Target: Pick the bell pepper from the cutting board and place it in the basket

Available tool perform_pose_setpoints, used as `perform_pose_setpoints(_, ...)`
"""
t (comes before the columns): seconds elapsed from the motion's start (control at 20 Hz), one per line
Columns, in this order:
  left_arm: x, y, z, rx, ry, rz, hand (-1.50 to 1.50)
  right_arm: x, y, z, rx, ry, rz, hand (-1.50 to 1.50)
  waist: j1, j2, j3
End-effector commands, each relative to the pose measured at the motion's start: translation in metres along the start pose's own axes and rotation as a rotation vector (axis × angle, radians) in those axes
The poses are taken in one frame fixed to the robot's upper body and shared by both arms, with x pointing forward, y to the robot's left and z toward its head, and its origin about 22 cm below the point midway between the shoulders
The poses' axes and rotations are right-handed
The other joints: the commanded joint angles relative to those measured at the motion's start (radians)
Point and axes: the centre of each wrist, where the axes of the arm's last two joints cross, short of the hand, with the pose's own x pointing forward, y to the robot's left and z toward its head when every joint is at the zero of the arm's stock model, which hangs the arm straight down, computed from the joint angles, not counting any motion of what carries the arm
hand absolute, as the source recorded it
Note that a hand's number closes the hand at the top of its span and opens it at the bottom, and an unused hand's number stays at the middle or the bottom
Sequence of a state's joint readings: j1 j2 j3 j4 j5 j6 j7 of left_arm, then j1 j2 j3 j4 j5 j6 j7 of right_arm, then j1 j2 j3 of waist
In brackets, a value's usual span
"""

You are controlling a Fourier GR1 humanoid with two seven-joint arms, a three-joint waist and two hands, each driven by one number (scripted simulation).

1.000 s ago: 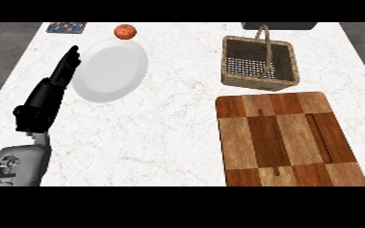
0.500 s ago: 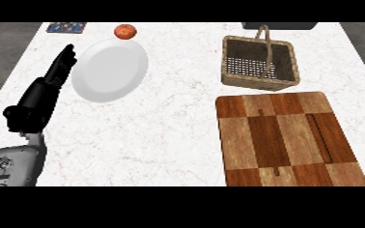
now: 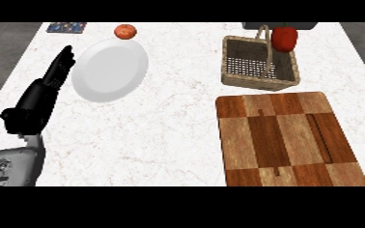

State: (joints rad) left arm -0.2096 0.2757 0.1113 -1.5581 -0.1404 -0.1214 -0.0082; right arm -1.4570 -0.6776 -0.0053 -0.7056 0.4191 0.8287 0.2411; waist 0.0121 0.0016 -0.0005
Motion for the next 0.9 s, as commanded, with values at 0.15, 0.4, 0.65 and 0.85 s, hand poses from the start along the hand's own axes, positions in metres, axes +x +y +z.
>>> perform_pose_setpoints(0.15, 0.009, -0.008, -0.005, 0.0, -0.011, 0.003, 0.0, -0.025, -0.006, 0.0, -0.131, -0.067, -0.317, -1.5, 0.003, 0.001, 0.001)
perform_pose_setpoints(0.4, -0.007, 0.008, 0.009, -0.011, -0.005, -0.002, 0.0, -0.039, -0.022, 0.014, -0.356, 0.012, -0.586, -1.5, 0.014, 0.004, 0.0)
perform_pose_setpoints(0.65, 0.005, -0.009, -0.001, -0.024, -0.018, 0.01, 0.0, -0.076, -0.03, 0.033, -0.54, 0.087, -0.711, -1.5, 0.011, 0.006, 0.001)
perform_pose_setpoints(0.85, 0.007, -0.023, -0.003, -0.016, -0.02, 0.008, 0.0, -0.132, -0.032, 0.063, -0.634, 0.139, -0.778, -1.5, 0.013, 0.014, 0.002)
